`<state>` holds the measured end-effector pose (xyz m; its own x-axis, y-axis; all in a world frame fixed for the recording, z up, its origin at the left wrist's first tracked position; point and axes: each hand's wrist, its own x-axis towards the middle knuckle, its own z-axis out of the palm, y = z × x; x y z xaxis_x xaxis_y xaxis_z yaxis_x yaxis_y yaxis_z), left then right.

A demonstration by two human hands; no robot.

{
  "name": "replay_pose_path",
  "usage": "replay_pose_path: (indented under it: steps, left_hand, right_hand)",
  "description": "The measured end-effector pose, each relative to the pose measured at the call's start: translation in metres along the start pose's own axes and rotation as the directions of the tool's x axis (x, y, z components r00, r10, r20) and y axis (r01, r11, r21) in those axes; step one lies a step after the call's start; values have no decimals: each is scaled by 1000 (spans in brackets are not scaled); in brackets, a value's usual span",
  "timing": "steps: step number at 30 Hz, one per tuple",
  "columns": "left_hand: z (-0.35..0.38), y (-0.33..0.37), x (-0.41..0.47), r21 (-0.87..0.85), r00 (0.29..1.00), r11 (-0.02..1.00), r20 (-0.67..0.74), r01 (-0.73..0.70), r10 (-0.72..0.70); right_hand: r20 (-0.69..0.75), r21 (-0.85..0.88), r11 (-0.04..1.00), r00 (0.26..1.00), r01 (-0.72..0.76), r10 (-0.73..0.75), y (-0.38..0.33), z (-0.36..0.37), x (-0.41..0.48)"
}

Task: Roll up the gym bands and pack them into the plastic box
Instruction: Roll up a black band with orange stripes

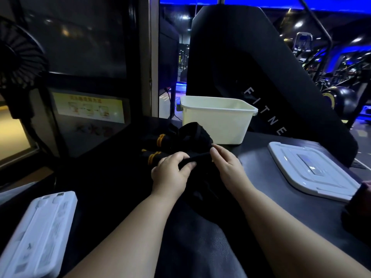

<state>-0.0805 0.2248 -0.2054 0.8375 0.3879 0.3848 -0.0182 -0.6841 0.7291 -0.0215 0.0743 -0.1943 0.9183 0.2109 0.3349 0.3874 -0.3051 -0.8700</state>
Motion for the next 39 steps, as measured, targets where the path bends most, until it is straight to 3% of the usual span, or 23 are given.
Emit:
replay_pose_path:
  steps: [2,4,8,12,17,26,28,31,33,37,39]
  left_hand:
    - [0,0,-2,-174,999,984,44,23,-15]
    - [-2,2,-5,-292,997,955,73,47,-26]
    - [-3,3,-8,-371,997,927,78,53,-26]
    - [-4,3,-12,-489,977,857,201,162,-70]
    - [-7,9,-15,-594,953,761,285,261,-105]
    - [4,13,-23,-542,893,765,439,349,-97]
    - [9,10,-26,-474,902,822,418,316,-106]
    - [10,13,-31,-252,961,956,265,148,-79]
    - [9,15,-33,-196,965,974,257,115,-62]
    - [3,19,-37,-285,943,945,326,161,-62]
    - [0,21,-38,-229,956,970,293,81,-10]
  right_hand:
    - [119,145,987,992,-66,48,1,-7,-5]
    - [162,118,991,986,-69,49,7,-12,-6]
    - [129,-1,1000,991,-19,19,11,-14,-7]
    - [11,18,1000,1000,-3,3,2,-12,-12]
    - [-24,-56,993,994,-107,106,-6,-15,-15]
    - [142,-98,908,897,-408,419,-12,-39,-28]
    - [125,-170,901,898,-400,422,-14,-43,-34]
    - [76,-288,882,909,-373,410,-14,-48,-44]
    - [68,-322,877,915,-357,397,-12,-50,-51]
    - [114,-345,889,926,-302,359,-11,-52,-59]
    - [138,-342,895,927,-285,348,-12,-56,-63]
